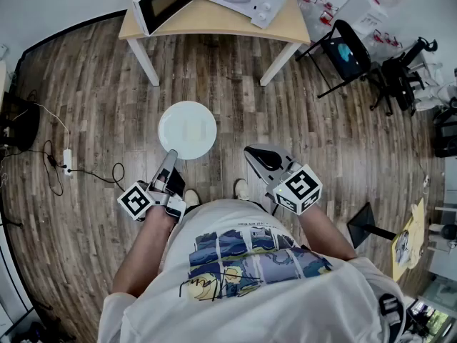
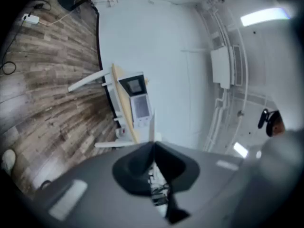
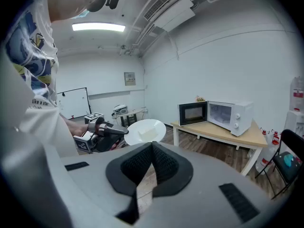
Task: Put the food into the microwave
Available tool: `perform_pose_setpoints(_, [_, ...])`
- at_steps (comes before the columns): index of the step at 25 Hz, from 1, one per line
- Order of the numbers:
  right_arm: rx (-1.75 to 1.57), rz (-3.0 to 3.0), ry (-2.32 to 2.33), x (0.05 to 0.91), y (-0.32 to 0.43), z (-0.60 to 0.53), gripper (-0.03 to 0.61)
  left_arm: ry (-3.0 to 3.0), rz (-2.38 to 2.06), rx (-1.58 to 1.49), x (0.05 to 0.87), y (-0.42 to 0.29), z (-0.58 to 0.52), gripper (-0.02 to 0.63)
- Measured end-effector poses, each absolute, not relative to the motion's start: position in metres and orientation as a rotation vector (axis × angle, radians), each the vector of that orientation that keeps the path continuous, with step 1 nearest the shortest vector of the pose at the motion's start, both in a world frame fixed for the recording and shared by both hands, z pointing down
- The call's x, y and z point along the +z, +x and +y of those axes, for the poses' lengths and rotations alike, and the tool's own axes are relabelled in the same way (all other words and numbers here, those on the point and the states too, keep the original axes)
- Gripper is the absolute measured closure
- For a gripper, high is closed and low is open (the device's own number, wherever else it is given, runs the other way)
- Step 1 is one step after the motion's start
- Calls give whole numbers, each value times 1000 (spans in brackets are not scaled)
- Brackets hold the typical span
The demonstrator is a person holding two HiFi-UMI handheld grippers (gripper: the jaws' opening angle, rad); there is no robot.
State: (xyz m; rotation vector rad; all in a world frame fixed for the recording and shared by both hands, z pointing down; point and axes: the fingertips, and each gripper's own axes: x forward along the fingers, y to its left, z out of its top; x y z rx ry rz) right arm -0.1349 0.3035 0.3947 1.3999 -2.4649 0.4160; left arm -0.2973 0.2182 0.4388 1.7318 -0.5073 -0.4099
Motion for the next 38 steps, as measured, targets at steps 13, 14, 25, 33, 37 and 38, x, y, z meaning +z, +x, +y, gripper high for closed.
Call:
perform_pose_setpoints(13, [411,-2469,1267,408,11,335,572,1663,-565,-528,438,-162,252,598])
perform_pose_setpoints(14, [409,-2471,1255,410,17,336,572,1659,-572,-534,437,-156,252,598])
perform_pose_setpoints(25, [471,-2475,1353,424,70,298,538,1665,-578,-505,438,-99,193,598])
perform_pose_setpoints(33, [464,-2366,1463,411,111,213,561,1671,-504,-503,446,-57,86,598])
perform_pose_setpoints(37, [475,-2343,1492,399,120,165,568,1695,-482,-511,441,-46,29,598])
perform_pose_setpoints(38, [488,-2342,1500,397,120,153,569,1703,-478,-513,440,-45,16,598])
